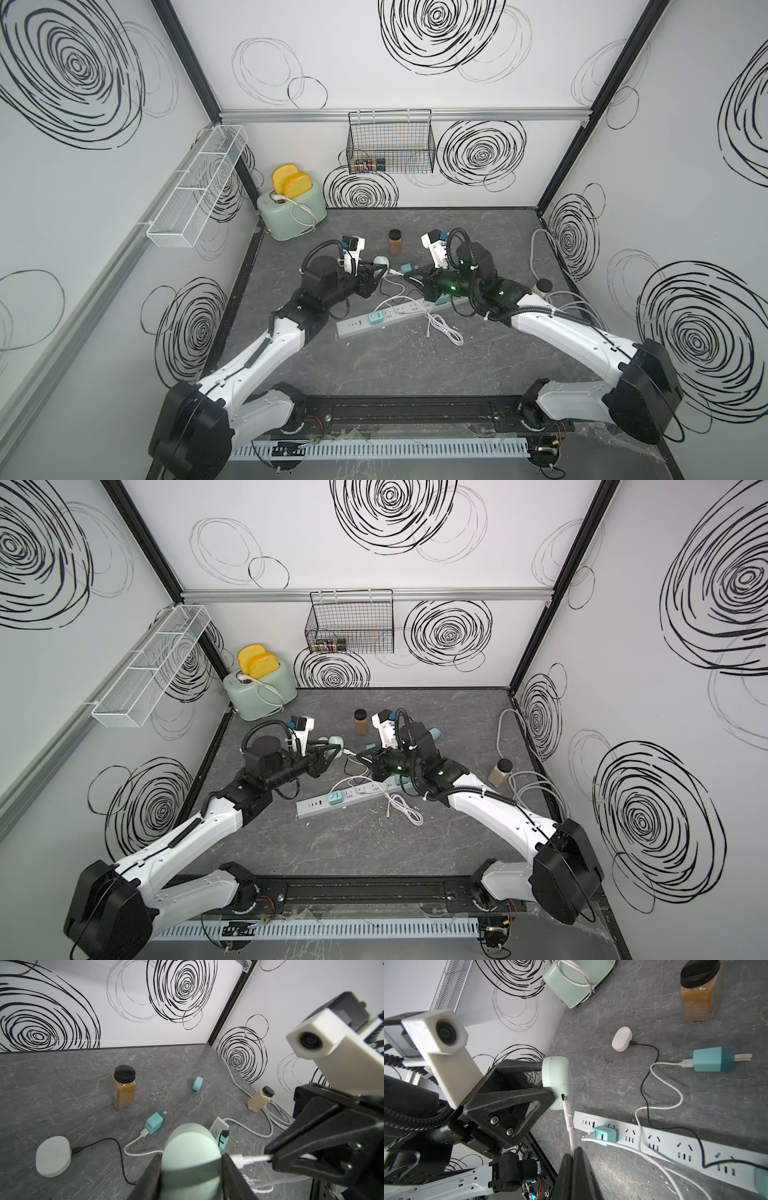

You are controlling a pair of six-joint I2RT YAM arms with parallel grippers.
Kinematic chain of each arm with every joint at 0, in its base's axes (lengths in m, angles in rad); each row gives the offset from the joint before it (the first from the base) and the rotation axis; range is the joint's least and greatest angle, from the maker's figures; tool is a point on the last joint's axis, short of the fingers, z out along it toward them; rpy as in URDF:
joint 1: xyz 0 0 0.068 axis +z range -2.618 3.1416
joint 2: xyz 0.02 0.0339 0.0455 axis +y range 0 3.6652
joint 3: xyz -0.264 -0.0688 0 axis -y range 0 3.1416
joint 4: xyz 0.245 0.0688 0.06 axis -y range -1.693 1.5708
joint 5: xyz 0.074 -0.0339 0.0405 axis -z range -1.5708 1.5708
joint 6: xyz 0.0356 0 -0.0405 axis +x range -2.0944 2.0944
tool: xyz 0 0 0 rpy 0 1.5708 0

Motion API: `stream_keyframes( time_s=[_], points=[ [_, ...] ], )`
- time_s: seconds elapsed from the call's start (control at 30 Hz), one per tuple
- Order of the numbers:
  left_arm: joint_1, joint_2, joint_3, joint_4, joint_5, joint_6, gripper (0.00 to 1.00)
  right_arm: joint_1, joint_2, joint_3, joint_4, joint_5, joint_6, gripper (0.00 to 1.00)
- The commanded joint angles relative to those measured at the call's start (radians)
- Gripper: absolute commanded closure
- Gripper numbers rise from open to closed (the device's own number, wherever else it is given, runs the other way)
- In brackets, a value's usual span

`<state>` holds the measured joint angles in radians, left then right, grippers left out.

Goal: Charge the bluetooth headset
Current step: Insert the charging cable into the bluetooth headset.

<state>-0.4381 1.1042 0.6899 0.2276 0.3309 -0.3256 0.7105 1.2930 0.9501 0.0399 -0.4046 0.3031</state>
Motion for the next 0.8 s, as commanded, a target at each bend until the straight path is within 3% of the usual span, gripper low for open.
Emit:
stream_keyframes(
  time_s=[0.0, 0.37, 0.77],
  points=[
    [-0.022, 0.003, 0.013, 0.023, 0.017, 0.022, 0.80, 0.021, 0.005, 0.040, 0.040, 0.047, -0.002, 1.00],
    [-0.042, 0.001, 0.023, -0.001, 0.005, 0.048, 0.81, 0.032, 0.009, 0.051, 0.035, 0.106, -0.008, 1.00],
    [-0.043, -0.025, 0.025, 0.051, 0.053, -0.020, 0.81, 0.038, 0.021, -0.007, 0.062, 0.108, 0.005, 1.00]
  ],
)
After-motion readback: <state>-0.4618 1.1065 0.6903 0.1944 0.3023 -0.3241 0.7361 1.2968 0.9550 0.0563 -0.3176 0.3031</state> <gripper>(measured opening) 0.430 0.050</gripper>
